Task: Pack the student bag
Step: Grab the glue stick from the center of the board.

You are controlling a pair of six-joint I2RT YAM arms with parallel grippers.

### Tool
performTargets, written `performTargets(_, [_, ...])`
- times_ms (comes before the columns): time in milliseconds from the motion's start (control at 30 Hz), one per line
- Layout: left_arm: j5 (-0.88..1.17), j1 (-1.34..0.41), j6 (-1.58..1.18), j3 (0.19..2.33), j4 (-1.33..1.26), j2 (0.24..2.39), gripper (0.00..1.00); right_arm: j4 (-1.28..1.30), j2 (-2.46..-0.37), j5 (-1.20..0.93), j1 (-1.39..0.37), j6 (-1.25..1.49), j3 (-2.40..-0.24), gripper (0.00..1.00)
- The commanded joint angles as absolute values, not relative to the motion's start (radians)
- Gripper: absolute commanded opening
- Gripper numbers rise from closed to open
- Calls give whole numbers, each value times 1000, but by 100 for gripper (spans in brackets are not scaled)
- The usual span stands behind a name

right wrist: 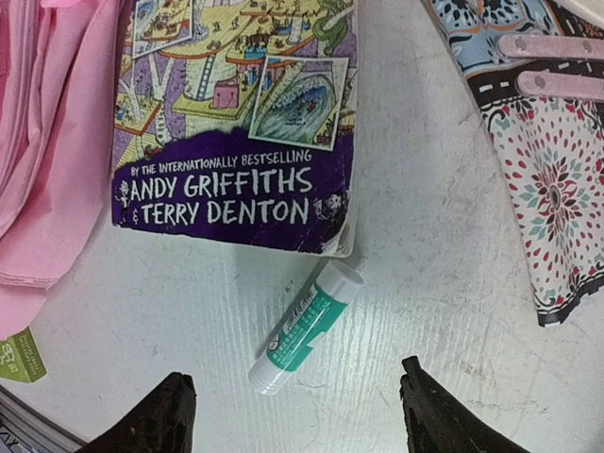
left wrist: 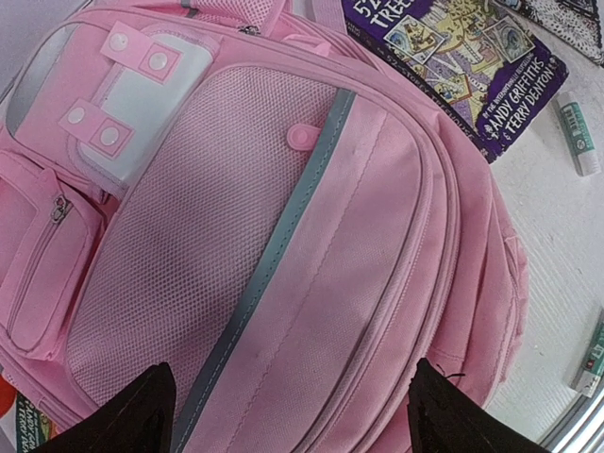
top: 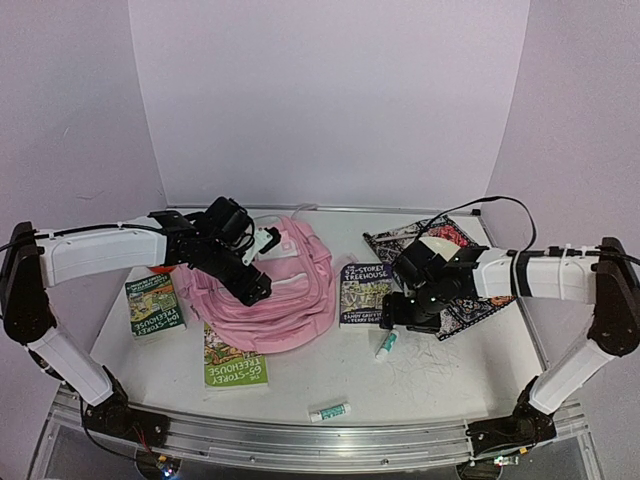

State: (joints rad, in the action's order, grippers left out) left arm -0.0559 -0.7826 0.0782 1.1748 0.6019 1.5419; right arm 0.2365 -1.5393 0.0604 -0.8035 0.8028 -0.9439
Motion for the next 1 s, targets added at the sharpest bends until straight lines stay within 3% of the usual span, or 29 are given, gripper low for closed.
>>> performTargets(0, [-71,-785,74,1231,618,1551,86,268,-1623,87,-816,861,-965,74])
performTargets(267, [-83,-792,66,1242,637,1563,85,232,-1706,88,-831,900,-968,59])
performTargets(600, [-74,-814,83,1274,656,1608,82,200,-1762,85,-830,908,-955,32])
performTargets(833, [-85,-831,93,1306,670,1647,83,197,-1749,101,-830,898,-931,0])
performTargets(967, [-66,-847,106,1317,680,1665,84,195,-1718,102,-830,886,-924,0])
